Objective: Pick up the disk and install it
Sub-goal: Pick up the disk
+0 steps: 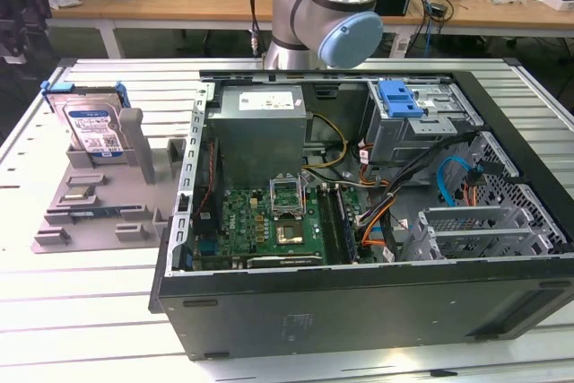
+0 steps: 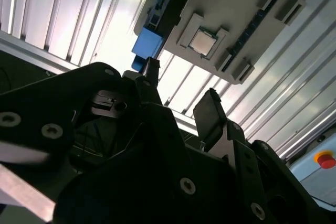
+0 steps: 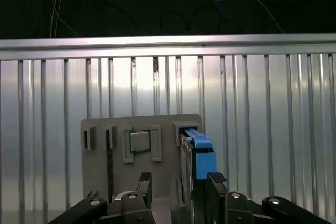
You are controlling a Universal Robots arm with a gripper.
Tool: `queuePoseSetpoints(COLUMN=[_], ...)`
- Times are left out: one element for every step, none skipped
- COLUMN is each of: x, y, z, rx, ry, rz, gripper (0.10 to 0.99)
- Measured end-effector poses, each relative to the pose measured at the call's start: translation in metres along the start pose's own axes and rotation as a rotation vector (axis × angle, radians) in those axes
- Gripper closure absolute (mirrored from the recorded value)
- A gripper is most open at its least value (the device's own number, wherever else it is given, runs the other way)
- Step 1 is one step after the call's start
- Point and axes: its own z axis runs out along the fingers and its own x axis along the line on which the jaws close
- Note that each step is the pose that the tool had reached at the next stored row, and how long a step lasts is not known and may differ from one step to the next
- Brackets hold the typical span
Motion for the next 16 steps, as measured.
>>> queuePoseSetpoints(x=[-0.0016, -0.0038, -0.0053, -0.0071, -0.0087, -0.0117, -0.0134, -0.0154, -0.0169, -0.0185, -0.0203, -0.0214, -0.0227, -0.0236, -0.0251, -0.0266], y=[-0.0008, -0.0018, -0.0023, -0.0028, -0.0032, -0.0037, -0.0039, -0.0039, -0.0040, -0.0040, -0.0041, -0.0042, -0.0042, -0.0043, -0.0043, -0.0045], z=[0.0018, 0.0044, 0.0065, 0.0086, 0.0104, 0.0135, 0.0151, 0.0171, 0.0186, 0.0203, 0.0223, 0.0239, 0.0260, 0.0274, 0.0298, 0.0335], rx=[0.000, 0.000, 0.000, -0.001, -0.001, -0.001, -0.001, -0.001, -0.001, -0.001, -0.001, -0.001, -0.001, -0.001, -0.001, -0.001], ry=[0.0004, 0.0008, 0.0010, 0.0012, 0.0014, 0.0014, 0.0013, 0.0014, 0.0014, 0.0015, 0.0014, 0.0014, 0.0014, 0.0014, 0.0015, 0.0016], rz=[0.000, 0.000, 0.000, 0.000, 0.000, 0.000, 0.000, 0.000, 0.000, 0.000, 0.000, 0.000, 0.000, 0.000, 0.000, 0.000], gripper=[0.545, 0.545, 0.545, 0.545, 0.545, 0.545, 0.545, 0.545, 0.545, 0.545, 0.545, 0.545, 0.545, 0.545, 0.545, 0.545])
